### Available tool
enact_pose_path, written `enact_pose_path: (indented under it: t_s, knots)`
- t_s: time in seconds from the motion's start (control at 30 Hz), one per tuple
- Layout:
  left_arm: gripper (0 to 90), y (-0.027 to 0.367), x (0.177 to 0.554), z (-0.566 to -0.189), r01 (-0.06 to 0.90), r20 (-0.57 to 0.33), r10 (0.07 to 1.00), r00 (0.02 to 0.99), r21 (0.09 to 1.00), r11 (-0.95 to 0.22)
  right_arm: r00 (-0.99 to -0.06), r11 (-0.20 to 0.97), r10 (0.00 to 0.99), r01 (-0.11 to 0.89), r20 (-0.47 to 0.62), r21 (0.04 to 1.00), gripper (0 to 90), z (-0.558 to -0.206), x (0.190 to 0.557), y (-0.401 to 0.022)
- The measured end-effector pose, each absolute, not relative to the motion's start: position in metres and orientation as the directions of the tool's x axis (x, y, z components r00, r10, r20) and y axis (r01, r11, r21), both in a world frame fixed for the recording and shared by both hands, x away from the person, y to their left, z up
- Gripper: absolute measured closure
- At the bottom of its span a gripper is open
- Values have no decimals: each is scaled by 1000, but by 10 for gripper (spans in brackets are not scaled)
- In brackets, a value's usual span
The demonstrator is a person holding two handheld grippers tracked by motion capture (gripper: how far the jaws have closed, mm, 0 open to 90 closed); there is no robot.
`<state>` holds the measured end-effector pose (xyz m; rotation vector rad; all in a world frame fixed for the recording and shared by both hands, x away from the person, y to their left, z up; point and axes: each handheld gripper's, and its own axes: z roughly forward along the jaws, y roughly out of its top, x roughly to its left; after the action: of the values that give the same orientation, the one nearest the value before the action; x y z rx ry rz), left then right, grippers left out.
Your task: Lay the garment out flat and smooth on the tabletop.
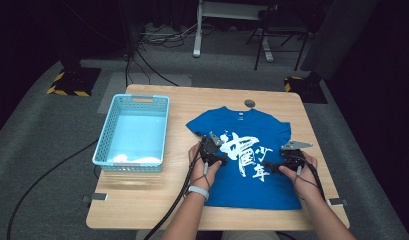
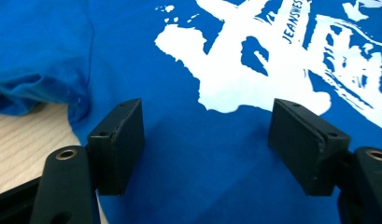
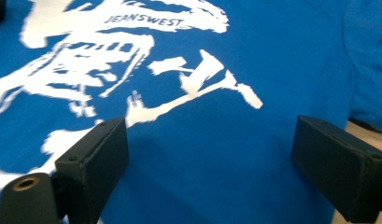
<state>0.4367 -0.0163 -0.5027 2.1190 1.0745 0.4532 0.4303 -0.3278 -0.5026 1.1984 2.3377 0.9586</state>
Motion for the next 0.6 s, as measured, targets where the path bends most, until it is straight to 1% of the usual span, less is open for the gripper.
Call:
enact_pose_path:
  t_s: [0.1, 0.23, 0.4, 0.6]
  knots:
    - [236, -17, 428, -492, 550, 2, 808, 590, 732, -403, -591, 403, 807, 561, 9, 724, 110, -493, 422, -329]
    - [203, -17, 411, -476, 514, 12, 785, 620, 750, -417, -619, 428, 785, 521, -18, 739, 106, -475, 407, -333]
    - [181, -9, 388, -460, 471, 23, 764, 645, 776, -420, -637, 441, 770, 501, -28, 745, 101, -456, 391, -344]
    - [159, 4, 368, -446, 475, 6, 763, 646, 780, -408, -654, 458, 756, 479, -43, 749, 101, -440, 376, -354]
